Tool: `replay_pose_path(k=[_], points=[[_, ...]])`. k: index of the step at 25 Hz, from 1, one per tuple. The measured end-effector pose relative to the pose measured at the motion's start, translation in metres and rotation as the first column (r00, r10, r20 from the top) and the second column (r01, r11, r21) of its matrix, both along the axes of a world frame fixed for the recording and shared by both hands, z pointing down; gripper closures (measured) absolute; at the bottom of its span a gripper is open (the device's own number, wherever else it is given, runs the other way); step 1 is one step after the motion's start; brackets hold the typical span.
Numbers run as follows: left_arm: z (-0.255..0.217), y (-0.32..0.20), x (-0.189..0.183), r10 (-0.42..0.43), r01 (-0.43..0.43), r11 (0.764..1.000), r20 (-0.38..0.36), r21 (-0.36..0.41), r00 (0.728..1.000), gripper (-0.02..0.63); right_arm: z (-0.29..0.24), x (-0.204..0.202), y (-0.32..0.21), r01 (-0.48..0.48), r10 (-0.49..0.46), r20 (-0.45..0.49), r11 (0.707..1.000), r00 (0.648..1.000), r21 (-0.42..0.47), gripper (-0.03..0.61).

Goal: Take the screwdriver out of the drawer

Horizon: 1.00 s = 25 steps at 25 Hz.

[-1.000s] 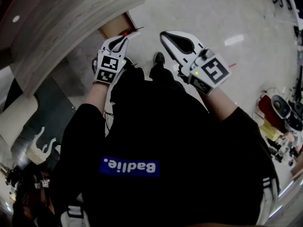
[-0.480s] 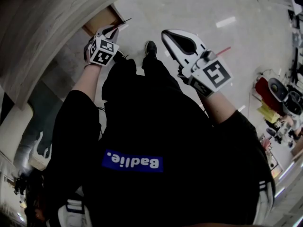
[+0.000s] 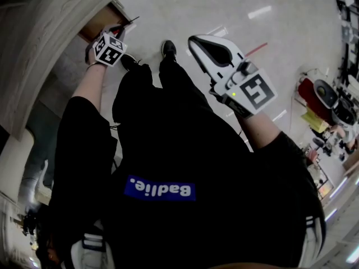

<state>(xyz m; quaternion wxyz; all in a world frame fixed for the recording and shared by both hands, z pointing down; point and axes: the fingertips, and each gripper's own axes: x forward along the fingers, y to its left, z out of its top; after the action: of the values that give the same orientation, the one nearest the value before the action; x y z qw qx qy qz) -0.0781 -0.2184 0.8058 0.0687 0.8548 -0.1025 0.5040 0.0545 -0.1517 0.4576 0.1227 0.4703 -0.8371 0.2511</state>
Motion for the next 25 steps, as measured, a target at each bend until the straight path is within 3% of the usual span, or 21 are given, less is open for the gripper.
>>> replay_pose_path(k=[7,16,25], points=[[0.027,-0.004,0.011,0.119,-0.118,0.993,0.059,-0.022,0.991,0.552,0.013,0.026,0.011,-0.026,0.025,-0.011,0.999,1.000,-0.047,0.551],[0.054,0.001,0.015,0.208,-0.197,0.976,0.130,-0.089,0.970,0.552,0.018,0.037,0.013,-0.038,0.038,-0.005,0.999,0.999,-0.039,0.551],[0.057,-0.002,0.012,0.263,-0.245,0.959,0.129,-0.140,0.956,0.549,0.026,0.040,0.018,-0.056,0.055,-0.015,0.997,0.998,-0.050,0.551]])
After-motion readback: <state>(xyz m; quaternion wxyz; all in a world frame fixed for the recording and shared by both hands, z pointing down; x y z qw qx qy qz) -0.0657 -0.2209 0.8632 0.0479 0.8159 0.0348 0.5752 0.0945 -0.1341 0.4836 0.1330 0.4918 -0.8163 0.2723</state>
